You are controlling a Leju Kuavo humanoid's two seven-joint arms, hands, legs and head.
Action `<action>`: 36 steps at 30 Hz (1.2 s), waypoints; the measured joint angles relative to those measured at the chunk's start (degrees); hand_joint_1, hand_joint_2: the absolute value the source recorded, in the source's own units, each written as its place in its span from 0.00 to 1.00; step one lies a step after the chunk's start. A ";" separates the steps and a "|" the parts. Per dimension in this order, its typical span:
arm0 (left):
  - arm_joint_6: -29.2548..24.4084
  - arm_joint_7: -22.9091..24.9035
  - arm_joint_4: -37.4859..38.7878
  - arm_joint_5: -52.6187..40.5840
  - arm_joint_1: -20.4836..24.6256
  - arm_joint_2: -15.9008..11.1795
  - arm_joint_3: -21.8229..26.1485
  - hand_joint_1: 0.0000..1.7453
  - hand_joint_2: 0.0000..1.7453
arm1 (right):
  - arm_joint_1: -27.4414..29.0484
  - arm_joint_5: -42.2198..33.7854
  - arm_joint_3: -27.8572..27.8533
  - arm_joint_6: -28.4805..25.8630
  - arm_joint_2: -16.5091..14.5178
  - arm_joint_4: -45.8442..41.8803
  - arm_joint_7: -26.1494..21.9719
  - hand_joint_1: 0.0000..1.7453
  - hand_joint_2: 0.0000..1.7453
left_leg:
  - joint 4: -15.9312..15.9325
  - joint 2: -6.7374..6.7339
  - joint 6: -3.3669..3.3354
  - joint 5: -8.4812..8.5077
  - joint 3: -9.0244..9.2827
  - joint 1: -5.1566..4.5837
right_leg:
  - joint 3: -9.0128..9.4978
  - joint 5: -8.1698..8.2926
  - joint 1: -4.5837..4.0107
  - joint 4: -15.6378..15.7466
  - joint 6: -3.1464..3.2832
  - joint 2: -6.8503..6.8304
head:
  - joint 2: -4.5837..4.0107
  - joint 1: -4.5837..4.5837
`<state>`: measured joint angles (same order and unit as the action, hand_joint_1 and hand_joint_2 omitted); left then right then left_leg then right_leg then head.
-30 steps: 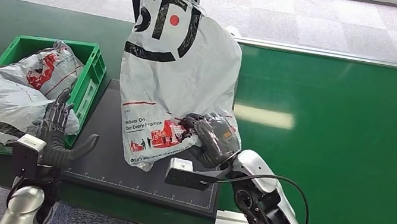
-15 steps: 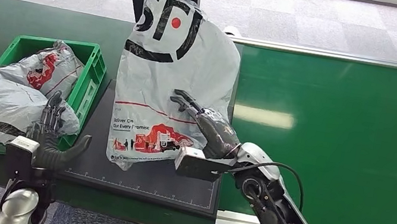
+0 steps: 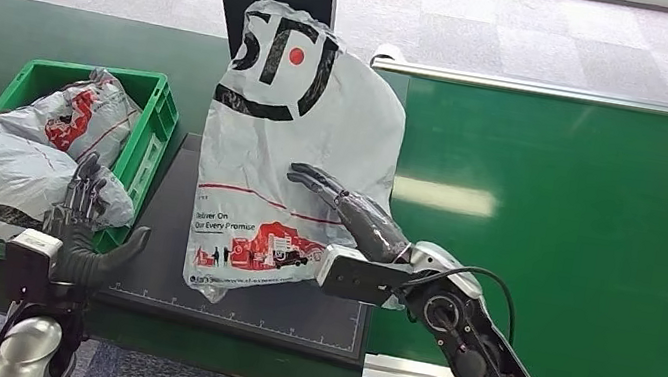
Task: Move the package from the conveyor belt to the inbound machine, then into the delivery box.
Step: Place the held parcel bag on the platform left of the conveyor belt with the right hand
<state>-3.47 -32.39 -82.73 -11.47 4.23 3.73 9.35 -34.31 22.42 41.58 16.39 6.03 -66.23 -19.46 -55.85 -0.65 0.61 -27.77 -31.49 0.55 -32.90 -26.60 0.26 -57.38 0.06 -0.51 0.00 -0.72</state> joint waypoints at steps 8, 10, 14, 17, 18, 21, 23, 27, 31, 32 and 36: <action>0.15 0.00 0.00 0.08 -0.01 -0.81 0.00 0.00 1.00 | 0.19 -12.10 -1.37 2.56 1.28 0.98 0.98 0.00 1.00 | 0.00 0.01 0.00 0.00 0.01 0.00 | -0.01 0.00 0.00 0.00 0.00 0.00 | 0.00 0.01; 0.19 0.01 0.00 0.03 -0.06 -1.17 0.00 0.00 1.00 | 0.90 -17.71 -3.25 3.56 2.21 0.90 1.34 0.00 1.00 | -0.01 0.04 0.00 0.00 0.01 0.00 | 0.00 0.00 0.00 0.00 0.00 -0.01 | 0.00 0.01; -0.05 0.21 -0.01 -0.48 -0.57 -2.04 0.43 0.00 1.00 | 4.95 -26.82 -9.26 3.94 4.77 -1.17 -0.70 0.00 1.00 | -0.01 0.10 -0.01 -0.01 -0.02 -0.01 | 0.01 -0.01 0.02 0.01 -0.01 -0.04 | 0.00 0.02; -0.16 0.28 -0.13 -1.10 -1.53 -2.76 2.03 0.00 1.00 | 9.70 -29.06 -15.97 1.81 5.98 -4.67 -2.59 0.00 1.00 | -0.01 0.08 0.01 -0.06 -0.03 -0.01 | -0.02 -0.02 0.02 0.01 -0.02 -0.04 | 0.00 0.02; -0.06 0.22 -0.31 -1.53 -1.92 -2.96 2.70 0.00 1.00 | 11.55 -29.24 -18.58 1.43 6.05 -6.13 -2.77 0.00 1.00 | 0.00 0.08 0.01 -0.07 -0.03 -0.01 | -0.02 -0.03 0.02 0.02 -0.02 -0.04 | 0.00 0.01; 0.42 0.01 -1.29 -2.94 -3.20 -3.23 4.85 0.00 1.00 | 17.81 -28.76 -26.27 1.20 5.31 -10.74 -2.96 0.00 1.00 | 0.01 0.10 0.02 -0.10 -0.06 0.00 | -0.03 -0.06 0.01 0.02 -0.03 -0.04 | 0.00 -0.01; 0.56 -0.04 -2.18 -3.53 -4.06 -3.23 6.21 0.00 1.00 | 21.52 -28.16 -30.40 1.19 4.40 -13.18 -3.11 0.00 1.00 | 0.02 0.07 0.05 -0.12 -0.07 0.02 | -0.04 -0.07 -0.01 0.02 -0.02 -0.03 | 0.00 -0.01; 0.93 -0.13 -4.26 -4.02 -6.15 -3.11 9.03 0.00 1.00 | 27.42 -27.75 -36.82 1.18 2.22 -16.61 -3.78 0.00 1.00 | 0.03 0.04 0.06 -0.13 -0.06 0.02 | -0.05 -0.09 -0.03 0.02 -0.01 -0.03 | 0.00 0.01; 1.66 -0.32 -6.46 -4.51 -8.36 -2.51 11.29 0.00 1.00 | 31.45 -27.63 -42.01 1.63 -0.40 -19.71 -4.04 0.00 1.00 | 0.03 0.04 0.06 -0.13 -0.06 0.02 | -0.05 -0.09 -0.02 0.02 -0.01 -0.03 | 0.00 0.00; 1.87 -0.35 -6.92 -4.69 -8.75 -2.31 11.66 0.00 1.00 | 32.17 -27.59 -43.09 1.77 -0.97 -20.45 -4.04 0.00 1.00 | 0.03 0.04 0.06 -0.13 -0.06 0.01 | -0.05 -0.09 -0.02 0.02 -0.01 -0.03 | 0.00 0.00; 2.41 -0.37 -8.03 -5.27 -9.49 -1.48 12.67 0.00 1.00 | 34.08 -27.51 -46.78 2.24 -2.81 -22.87 -4.04 0.00 1.00 | 0.03 0.04 0.06 -0.13 -0.04 0.01 | -0.04 -0.09 0.00 0.03 -0.02 -0.03 | 0.00 0.00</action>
<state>-1.06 -32.76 -90.76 -16.74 -5.27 2.25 22.02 -0.23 -5.09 -5.20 18.63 3.21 -89.10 -23.50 -55.82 -0.61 0.68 -27.90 -31.53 0.56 -32.94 -26.69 0.25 -57.35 0.05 -0.54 0.00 -0.72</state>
